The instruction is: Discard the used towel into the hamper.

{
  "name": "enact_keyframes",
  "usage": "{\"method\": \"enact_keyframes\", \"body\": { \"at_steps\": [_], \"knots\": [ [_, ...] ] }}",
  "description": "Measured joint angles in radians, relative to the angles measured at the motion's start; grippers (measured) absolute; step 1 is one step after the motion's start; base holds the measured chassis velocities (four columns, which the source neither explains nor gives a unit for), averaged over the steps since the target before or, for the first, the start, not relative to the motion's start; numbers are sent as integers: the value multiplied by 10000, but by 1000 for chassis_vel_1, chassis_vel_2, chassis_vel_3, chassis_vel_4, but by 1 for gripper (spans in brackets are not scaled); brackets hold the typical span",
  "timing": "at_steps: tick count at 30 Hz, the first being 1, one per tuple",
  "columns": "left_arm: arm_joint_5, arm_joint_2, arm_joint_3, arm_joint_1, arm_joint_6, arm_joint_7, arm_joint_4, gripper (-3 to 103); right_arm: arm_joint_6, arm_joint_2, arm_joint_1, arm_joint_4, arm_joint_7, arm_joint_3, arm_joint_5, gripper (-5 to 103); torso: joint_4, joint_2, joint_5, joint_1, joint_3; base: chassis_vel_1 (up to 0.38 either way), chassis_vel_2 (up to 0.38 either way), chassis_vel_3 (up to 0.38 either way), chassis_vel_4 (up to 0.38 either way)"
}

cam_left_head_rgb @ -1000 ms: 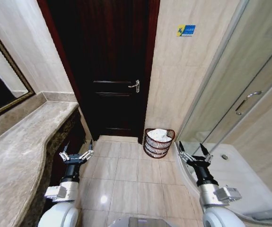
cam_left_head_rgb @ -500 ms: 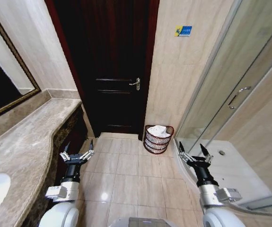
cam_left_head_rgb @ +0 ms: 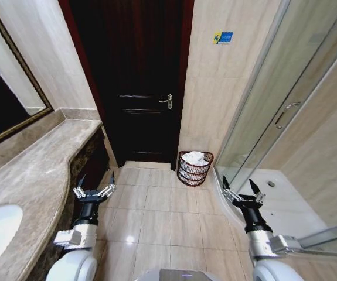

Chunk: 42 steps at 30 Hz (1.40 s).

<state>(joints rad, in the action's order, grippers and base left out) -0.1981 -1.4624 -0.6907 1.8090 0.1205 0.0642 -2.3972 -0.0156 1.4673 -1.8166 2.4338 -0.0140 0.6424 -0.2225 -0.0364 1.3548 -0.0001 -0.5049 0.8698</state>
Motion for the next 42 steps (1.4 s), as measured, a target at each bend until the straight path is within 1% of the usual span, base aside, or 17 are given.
{"method": "enact_keyframes", "body": {
  "at_steps": [4,9,13,16,24,28,34,42],
  "knots": [
    [79,158,335,-180,-265,171,-37,100,-384,-136,354,-80,-118,-34,6,100,1,0,0,0,0,104,-102,-108,123],
    [213,269,570,-235,-381,372,34,100,-504,-149,466,-230,-149,3,-17,100,0,0,0,-1,1,83,-99,-95,95],
    [296,302,654,-298,-414,400,74,100,-393,-59,321,-358,-98,-20,1,100,2,0,1,-1,1,85,-94,-86,68],
    [325,305,664,-466,-602,405,116,100,-130,9,150,-501,-73,-175,183,100,1,0,1,0,1,101,-100,-82,89],
    [321,471,692,-890,-1038,431,358,100,-79,-52,275,-996,-66,-307,288,100,1,0,1,-1,1,98,-103,-100,102],
    [322,501,802,-1068,-1145,450,511,100,-64,-124,341,-1281,-65,-283,274,100,0,0,0,-1,1,91,-95,-95,92],
    [381,500,982,-1298,-1186,492,749,100,-26,-139,369,-1472,-62,-250,263,100,1,-1,1,-1,1,91,-93,-95,74],
    [466,455,1046,-1273,-1154,508,605,100,-43,-31,250,-1113,-75,-250,287,100,0,0,1,-1,1,97,-88,-87,97]
  ]
}}
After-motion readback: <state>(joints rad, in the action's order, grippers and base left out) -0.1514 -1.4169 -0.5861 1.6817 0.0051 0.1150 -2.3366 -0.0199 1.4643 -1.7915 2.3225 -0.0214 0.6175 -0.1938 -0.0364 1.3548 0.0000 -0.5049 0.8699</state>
